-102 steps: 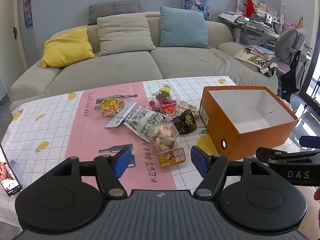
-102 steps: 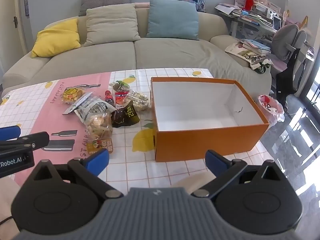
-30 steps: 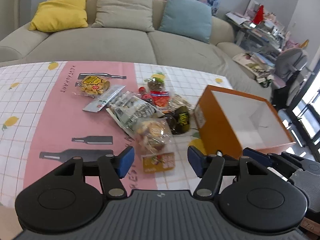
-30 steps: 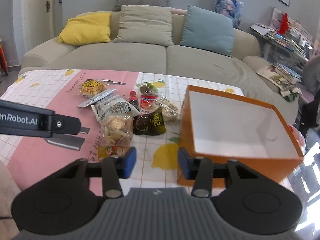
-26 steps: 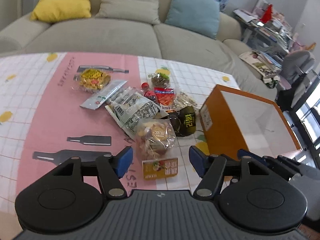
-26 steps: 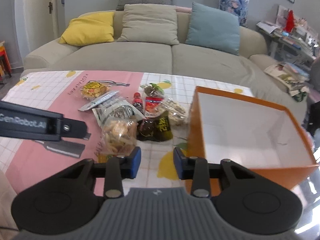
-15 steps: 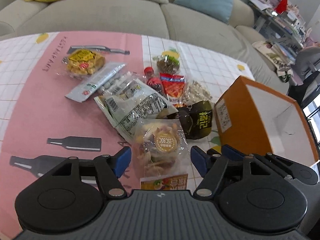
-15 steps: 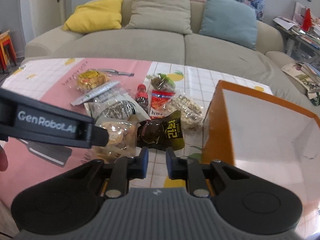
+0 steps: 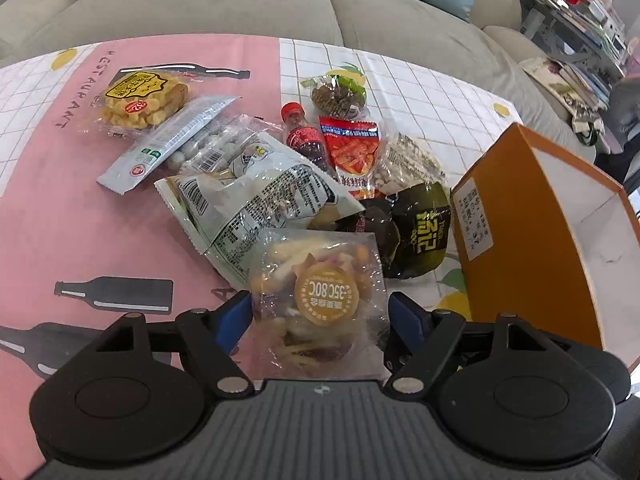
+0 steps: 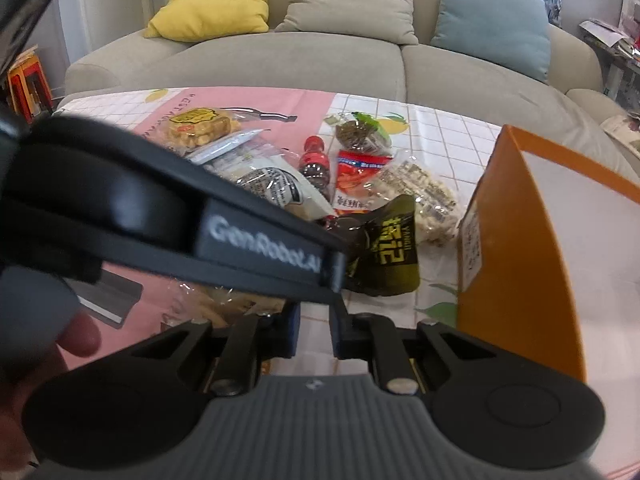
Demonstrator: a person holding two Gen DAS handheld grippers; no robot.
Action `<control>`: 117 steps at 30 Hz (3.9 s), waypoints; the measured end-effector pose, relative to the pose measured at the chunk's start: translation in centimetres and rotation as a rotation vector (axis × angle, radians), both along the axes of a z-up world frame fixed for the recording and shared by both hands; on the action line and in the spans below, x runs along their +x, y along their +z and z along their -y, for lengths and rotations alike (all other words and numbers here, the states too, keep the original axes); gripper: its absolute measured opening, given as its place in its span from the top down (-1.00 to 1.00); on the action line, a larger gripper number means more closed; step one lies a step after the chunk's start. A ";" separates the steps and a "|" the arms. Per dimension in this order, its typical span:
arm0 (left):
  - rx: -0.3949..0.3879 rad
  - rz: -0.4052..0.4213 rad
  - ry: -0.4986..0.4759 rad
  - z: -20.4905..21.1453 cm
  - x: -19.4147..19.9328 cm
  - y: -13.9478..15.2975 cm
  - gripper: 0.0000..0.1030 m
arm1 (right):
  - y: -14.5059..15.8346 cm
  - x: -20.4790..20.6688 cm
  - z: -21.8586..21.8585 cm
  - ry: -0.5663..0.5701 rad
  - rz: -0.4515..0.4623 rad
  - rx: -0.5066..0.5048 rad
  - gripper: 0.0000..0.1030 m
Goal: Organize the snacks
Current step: 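Grasp the clear dried-fruit bag with the left tool while the right tool reaches the white snack bag, then lift the dried-fruit bag with the left tool while the right tool grasps the white snack bag, then carry both bags over the orange box and open both tools to drop them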
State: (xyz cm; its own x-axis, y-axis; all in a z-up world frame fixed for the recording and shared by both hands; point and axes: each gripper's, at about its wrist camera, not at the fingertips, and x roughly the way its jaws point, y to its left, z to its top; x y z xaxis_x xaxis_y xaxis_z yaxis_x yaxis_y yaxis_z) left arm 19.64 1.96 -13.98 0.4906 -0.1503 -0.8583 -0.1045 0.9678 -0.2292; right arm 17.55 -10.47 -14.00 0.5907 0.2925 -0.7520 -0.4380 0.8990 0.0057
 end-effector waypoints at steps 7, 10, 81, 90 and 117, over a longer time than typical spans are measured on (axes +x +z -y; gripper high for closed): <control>-0.005 -0.008 -0.012 -0.8 -0.6 -0.1 -0.30 | -0.7 -0.1 0.1 0.001 -0.026 -0.020 0.74; -0.013 -0.002 0.017 -1.9 -1.5 0.8 -0.23 | -0.6 -0.1 0.5 -0.009 -0.029 -0.014 0.73; 0.084 0.039 -0.004 -2.0 -9.8 7.2 -0.18 | 6.0 -6.6 5.0 -0.096 -0.149 0.131 0.57; -0.006 0.120 -0.148 3.2 -8.3 13.6 -0.18 | 12.7 -6.7 9.5 -0.014 -0.059 0.158 0.57; -0.025 -0.160 -0.483 19.1 4.7 8.3 -0.18 | 8.5 4.6 23.4 -0.035 -0.261 -0.009 0.57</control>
State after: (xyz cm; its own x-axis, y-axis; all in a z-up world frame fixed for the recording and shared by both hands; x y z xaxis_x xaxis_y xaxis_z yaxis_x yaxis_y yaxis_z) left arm 24.31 -17.18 -5.66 0.2224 -0.3493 -0.9102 0.3177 0.9086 -0.2711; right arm 22.13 -33.85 -5.53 0.3859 0.2684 -0.8826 -0.3916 0.9139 0.1067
